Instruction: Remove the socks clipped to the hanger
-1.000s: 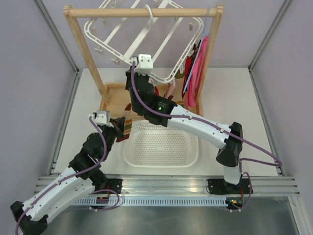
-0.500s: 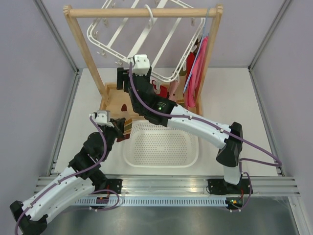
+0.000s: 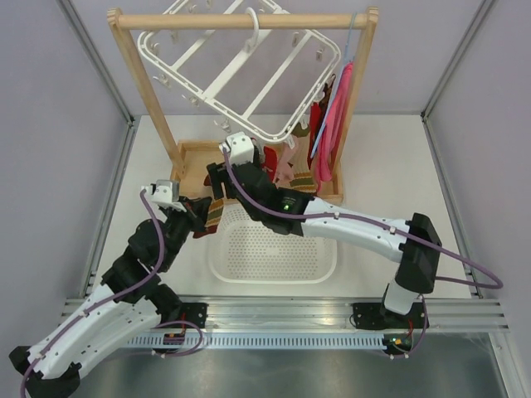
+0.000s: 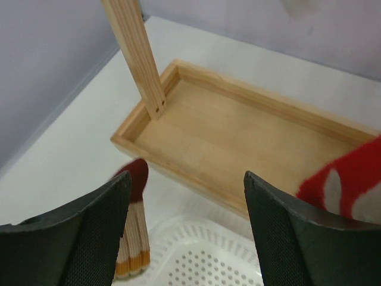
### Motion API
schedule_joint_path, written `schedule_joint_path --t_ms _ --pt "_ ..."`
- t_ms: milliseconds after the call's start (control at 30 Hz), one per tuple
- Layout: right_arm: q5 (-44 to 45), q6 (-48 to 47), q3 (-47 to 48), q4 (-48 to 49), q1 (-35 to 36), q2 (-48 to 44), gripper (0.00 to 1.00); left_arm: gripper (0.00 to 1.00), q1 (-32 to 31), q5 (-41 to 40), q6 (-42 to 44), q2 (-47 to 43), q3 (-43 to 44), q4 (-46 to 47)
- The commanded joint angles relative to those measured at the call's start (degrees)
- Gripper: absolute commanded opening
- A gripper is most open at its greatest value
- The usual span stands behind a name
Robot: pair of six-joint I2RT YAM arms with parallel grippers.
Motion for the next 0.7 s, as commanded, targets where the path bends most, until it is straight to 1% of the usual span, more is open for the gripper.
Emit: schedule_joint_path --t_ms 0,100,133,233,333,433,467,533,567,600,667 --pt "-2.2 2.4 -6.0 0.3 1.0 -7.6 0.80 0.02 -0.2 6.1 -1.7 1.3 4.2 -3.9" --pt "-1.3 3.8 -13.4 0.0 1.1 -13.7 0.80 0.02 -0.2 10.2 -1.1 2.4 6.3 -6.3" --pt "-0.2 4.3 -17.2 -0.4 1.1 -17.0 0.80 0.02 -0.2 11.1 -0.8 3.2 7.0 -7.0" --pt "1.8 5.0 -21.8 -2.2 1.1 -22.1 0.80 0.02 -0.2 14.5 0.3 4.2 10.0 -10.5" --pt "6.9 6.2 -27.5 -6.8 1.1 -29.7 0.81 0.02 -0.2 18.0 1.4 6.2 12.9 -13.8" --pt "9.8 6.8 -31.2 -8.9 1.1 -33.7 0.81 0.02 -0.1 23.4 2.0 9.4 15.0 -15.2" --pt "11.7 7.2 -32.1 -9.8 1.0 -35.8 0.81 0.02 -0.1 26.9 2.2 11.2 15.5 -15.4" --pt "13.6 7.6 -33.7 -10.7 0.8 -37.5 0.82 0.02 -0.1 29.5 2.2 13.4 15.7 -15.4" --pt "14.2 7.9 -34.9 -11.7 -0.3 -38.8 0.82 0.02 -0.1 31.9 2.2 14.5 15.7 -15.5" --pt "14.8 8.6 -35.4 -12.4 -1.0 -39.3 0.82 0.02 -0.1 32.7 2.2 16.9 15.8 -15.5" --pt "14.8 9.2 -36.6 -13.7 -3.7 -40.5 0.83 0.02 -0.1 35.4 2.0 18.8 15.9 -15.3"
